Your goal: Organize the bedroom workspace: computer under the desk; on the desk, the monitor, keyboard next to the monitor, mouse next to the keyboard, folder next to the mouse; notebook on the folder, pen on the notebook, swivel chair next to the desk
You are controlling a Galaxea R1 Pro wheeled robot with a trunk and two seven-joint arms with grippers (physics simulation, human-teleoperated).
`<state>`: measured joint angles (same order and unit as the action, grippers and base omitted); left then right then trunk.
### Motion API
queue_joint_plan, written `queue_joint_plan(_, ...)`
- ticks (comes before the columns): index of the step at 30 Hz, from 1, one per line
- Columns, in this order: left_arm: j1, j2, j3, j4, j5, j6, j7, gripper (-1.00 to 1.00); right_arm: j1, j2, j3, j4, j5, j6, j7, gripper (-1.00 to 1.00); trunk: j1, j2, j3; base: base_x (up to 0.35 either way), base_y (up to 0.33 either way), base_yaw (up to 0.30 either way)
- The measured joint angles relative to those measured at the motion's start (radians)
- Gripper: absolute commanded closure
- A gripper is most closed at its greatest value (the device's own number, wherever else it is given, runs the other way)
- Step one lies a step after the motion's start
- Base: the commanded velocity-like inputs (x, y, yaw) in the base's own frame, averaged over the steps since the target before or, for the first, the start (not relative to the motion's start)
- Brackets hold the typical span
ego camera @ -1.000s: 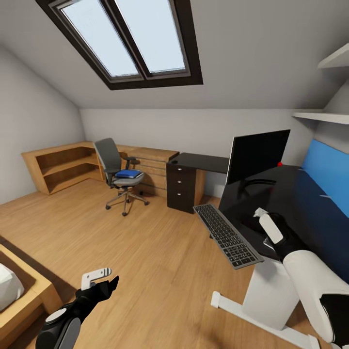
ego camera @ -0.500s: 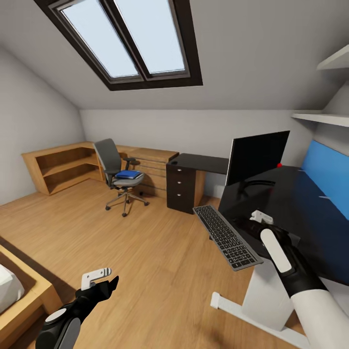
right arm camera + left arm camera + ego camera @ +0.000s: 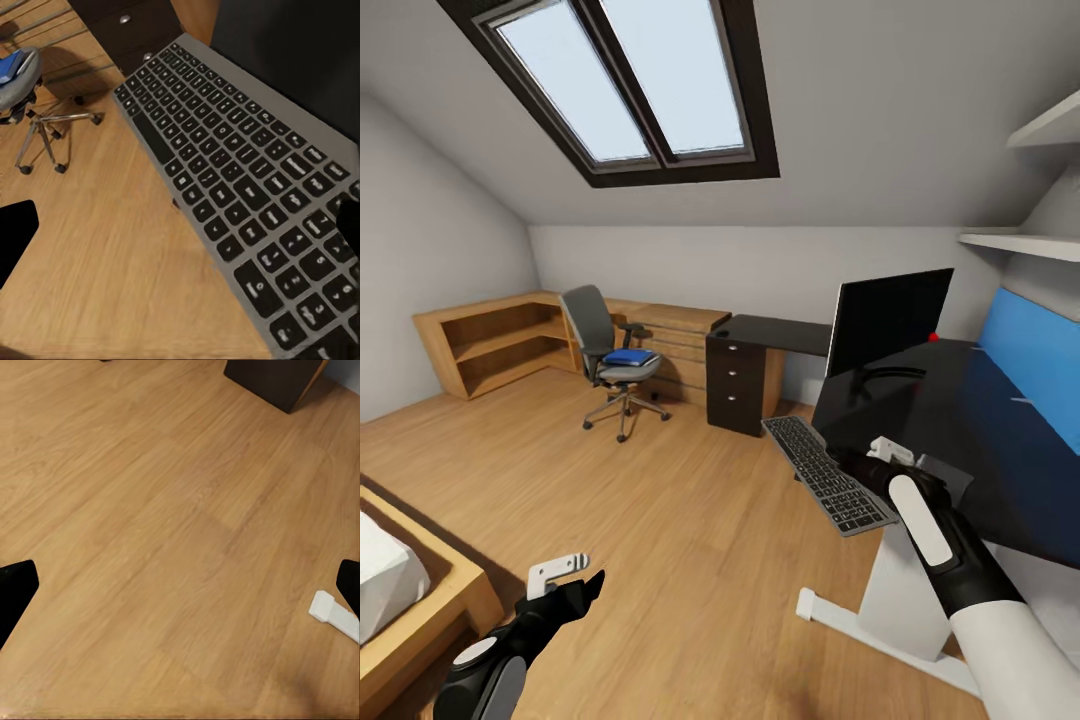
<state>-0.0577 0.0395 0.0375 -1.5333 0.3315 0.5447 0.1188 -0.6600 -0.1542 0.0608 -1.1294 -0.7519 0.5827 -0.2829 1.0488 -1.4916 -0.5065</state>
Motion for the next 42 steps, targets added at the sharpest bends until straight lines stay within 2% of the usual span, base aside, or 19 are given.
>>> queue_joint_plan(6,0.0,0.0,0.0,0.0,-0.001,0.0,0.0,-1.0,0.001,0.0,-0.002,0.001,-0.001,0.003,0.0,-1.0,0.0,0.0,0.0,-0.268,0.207,0.0)
queue_joint_plan(7,0.0,0.0,0.001,0.0,-0.002,0.0,0.0,-1.0,0.002,-0.001,-0.003,0.009,-0.039,0.005,0.001,-1.0,0.0,0.0,0.0,-0.172,0.268,0.0)
queue_joint_plan(11,0.0,0.0,0.002,0.0,-0.002,0.003,-0.001,-1.0,0.003,-0.006,-0.005,0.025,-0.126,0.007,0.0,-1.0,0.0,0.0,0.0,-0.12,0.143,0.0)
queue_joint_plan(17,0.0,0.0,0.004,-0.006,-0.002,0.007,-0.001,-1.0,0.015,-0.031,-0.008,0.036,-0.208,0.008,0.001,-1.0,-0.001,0.0,0.0,-0.03,0.034,0.0)
queue_joint_plan(20,0.0,0.0,0.005,-0.018,-0.001,0.007,-0.001,-1.0,0.026,-0.041,-0.022,0.037,-0.258,0.008,0.001,-1.0,-0.001,0.0,0.0,-0.006,0.007,0.0)
queue_joint_plan(22,0.0,0.0,0.006,-0.034,0.001,0.007,-0.001,-1.0,0.036,-0.052,-0.053,0.038,-0.302,0.007,0.001,-1.0,-0.001,0.0,0.0,-0.002,0.003,0.0)
queue_joint_plan(25,0.0,0.0,0.006,-0.039,0.001,0.007,-0.001,-1.0,0.048,-0.057,-0.084,0.038,-0.324,0.006,0.001,-1.0,0.007,-0.014,-0.006,-0.001,0.002,0.0)
queue_joint_plan(27,0.0,-0.002,0.005,-0.043,0.001,0.007,0.0,-1.0,0.063,-0.06,-0.133,0.039,-0.337,0.006,0.001,-1.0,0.015,-0.028,-0.012,0.0,0.0,0.0)
queue_joint_plan(31,0.0,-0.004,0.005,-0.044,-0.001,0.006,0.001,-1.0,0.072,-0.061,-0.183,0.039,-0.346,0.006,0.002,-1.0,0.03,-0.056,-0.025,0.0,0.0,0.0)
queue_joint_plan(35,0.0,-0.003,0.006,-0.044,-0.001,0.006,0.002,-1.0,0.074,-0.062,-0.217,0.039,-0.348,0.007,0.002,-1.0,0.045,-0.084,-0.038,0.0,0.0,0.0)
queue_joint_plan(38,0.0,-0.003,0.006,-0.044,-0.002,0.006,0.002,-1.0,0.079,-0.062,-0.271,0.039,-0.349,0.008,0.002,-1.0,0.057,-0.105,-0.047,0.0,0.0,0.0)
queue_joint_plan(39,0.0,-0.003,0.006,-0.043,-0.002,0.004,0.002,-1.0,0.084,-0.062,-0.323,0.039,-0.348,0.012,0.002,-1.0,0.061,-0.112,-0.05,0.0,0.0,0.0)
queue_joint_plan(42,0.0,-0.002,0.006,-0.043,-0.002,0.004,0.002,-1.0,0.086,-0.062,-0.359,0.039,-0.349,0.019,0.002,-1.0,0.072,-0.133,-0.059,0.0,0.0,0.0)
